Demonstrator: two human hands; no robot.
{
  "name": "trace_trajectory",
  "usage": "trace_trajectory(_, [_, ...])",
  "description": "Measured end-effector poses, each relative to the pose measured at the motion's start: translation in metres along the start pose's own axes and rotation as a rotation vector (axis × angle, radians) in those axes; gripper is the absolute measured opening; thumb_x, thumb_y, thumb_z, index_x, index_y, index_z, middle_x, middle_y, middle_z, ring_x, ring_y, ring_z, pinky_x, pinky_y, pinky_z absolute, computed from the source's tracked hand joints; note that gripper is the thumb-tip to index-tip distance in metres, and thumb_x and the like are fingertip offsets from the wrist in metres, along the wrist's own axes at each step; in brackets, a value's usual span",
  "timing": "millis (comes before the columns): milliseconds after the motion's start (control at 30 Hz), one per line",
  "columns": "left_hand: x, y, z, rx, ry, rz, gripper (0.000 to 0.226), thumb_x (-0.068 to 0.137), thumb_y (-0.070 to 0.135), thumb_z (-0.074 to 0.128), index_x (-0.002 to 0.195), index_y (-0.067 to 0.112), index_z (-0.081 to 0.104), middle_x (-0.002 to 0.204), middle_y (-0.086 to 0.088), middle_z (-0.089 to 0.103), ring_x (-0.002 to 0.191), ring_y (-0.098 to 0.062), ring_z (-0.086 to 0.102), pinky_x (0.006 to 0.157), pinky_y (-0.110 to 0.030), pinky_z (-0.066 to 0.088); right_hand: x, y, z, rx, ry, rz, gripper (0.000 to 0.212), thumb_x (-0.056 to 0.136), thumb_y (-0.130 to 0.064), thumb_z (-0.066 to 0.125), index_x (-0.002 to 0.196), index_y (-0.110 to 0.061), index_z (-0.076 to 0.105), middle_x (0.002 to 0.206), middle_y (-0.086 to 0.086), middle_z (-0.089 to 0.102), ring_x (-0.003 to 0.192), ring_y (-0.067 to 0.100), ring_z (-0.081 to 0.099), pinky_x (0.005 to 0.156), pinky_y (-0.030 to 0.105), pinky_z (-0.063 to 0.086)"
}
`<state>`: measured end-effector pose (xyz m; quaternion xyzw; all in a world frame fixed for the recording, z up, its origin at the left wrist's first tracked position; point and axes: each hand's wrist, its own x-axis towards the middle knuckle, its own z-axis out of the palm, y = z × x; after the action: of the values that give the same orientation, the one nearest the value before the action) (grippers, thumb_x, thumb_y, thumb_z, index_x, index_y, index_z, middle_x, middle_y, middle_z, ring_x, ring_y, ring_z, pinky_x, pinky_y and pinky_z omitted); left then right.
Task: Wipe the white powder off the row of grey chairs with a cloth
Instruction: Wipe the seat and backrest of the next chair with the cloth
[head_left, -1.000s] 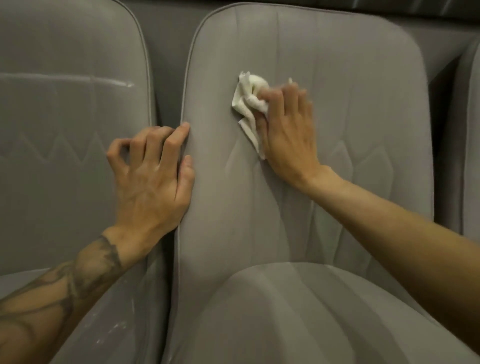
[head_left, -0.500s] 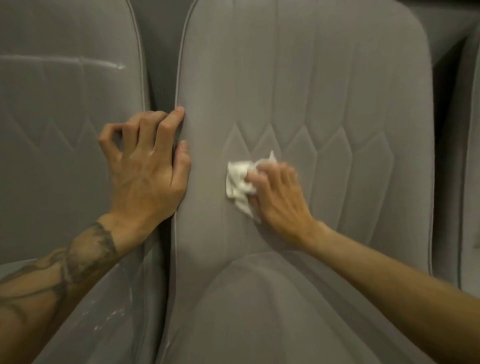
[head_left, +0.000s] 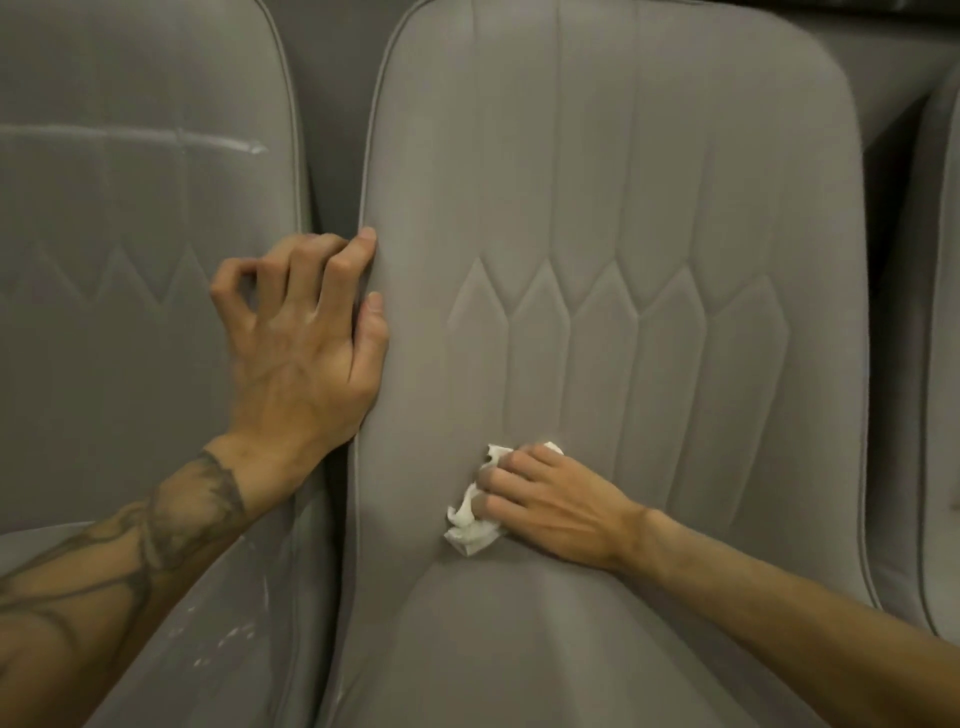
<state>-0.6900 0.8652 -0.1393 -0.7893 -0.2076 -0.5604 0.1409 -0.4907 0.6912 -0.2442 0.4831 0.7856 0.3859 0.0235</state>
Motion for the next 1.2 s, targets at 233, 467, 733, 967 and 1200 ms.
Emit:
trace_trajectory(233, [0.004,0.001,-0.006,-0.016,-0.024,0.013,0.044,0.101,0.027,0.049,0.141,0.011,0.052,0.138,-0.012,0.054,0.128,-0.029,0.045,0.102,-0.054,0.028,0.102,0.120,-0.068,0.037,0.538,0.668,0.030,0.101,-0.027,0.047,0.121,-0.009,0.060,0.112,0.019,0.060,0.098,0.039,0.056,0.089,0.047,0.042])
trace_trajectory(467, [0.006,-0.006,-0.020,-0.013,-0.092,0.022,0.043,0.102,0.032,0.052,0.138,0.010,0.051,0.148,-0.017,0.046,0.131,-0.036,0.047,0.107,-0.053,0.033,0.194,0.155,-0.119,0.019,0.672,0.815,0.035,0.096,-0.035,0.048,0.119,-0.011,0.059,0.117,0.014,0.056,0.099,0.029,0.053,0.080,0.036,0.040])
trace_trajectory(733, [0.007,-0.031,-0.022,0.088,-0.103,0.092,0.045,0.104,0.031,0.049,0.140,0.005,0.051,0.148,-0.020,0.047,0.130,-0.038,0.045,0.108,-0.052,0.035,0.216,0.200,-0.148,-0.105,0.494,0.796,0.041,0.096,-0.039,0.039,0.124,-0.014,0.055,0.127,0.014,0.051,0.110,0.033,0.050,0.088,0.039,0.040])
trace_trajectory(967, [-0.005,-0.035,-0.012,0.031,-0.014,0.081,0.043,0.103,0.026,0.050,0.138,0.002,0.052,0.146,-0.021,0.048,0.133,-0.037,0.043,0.111,-0.049,0.031,0.177,0.064,-0.106,0.095,0.422,0.480,0.036,0.098,-0.035,0.048,0.112,-0.007,0.064,0.110,0.020,0.057,0.092,0.036,0.052,0.079,0.044,0.043])
trace_trajectory(1200, [-0.008,-0.036,-0.010,0.027,0.016,0.009,0.039,0.100,0.022,0.053,0.133,0.001,0.052,0.144,-0.020,0.049,0.136,-0.037,0.044,0.112,-0.053,0.033,0.209,0.125,-0.130,-0.063,0.466,0.701,0.035,0.096,-0.037,0.049,0.116,-0.010,0.060,0.114,0.015,0.054,0.098,0.032,0.052,0.078,0.041,0.043])
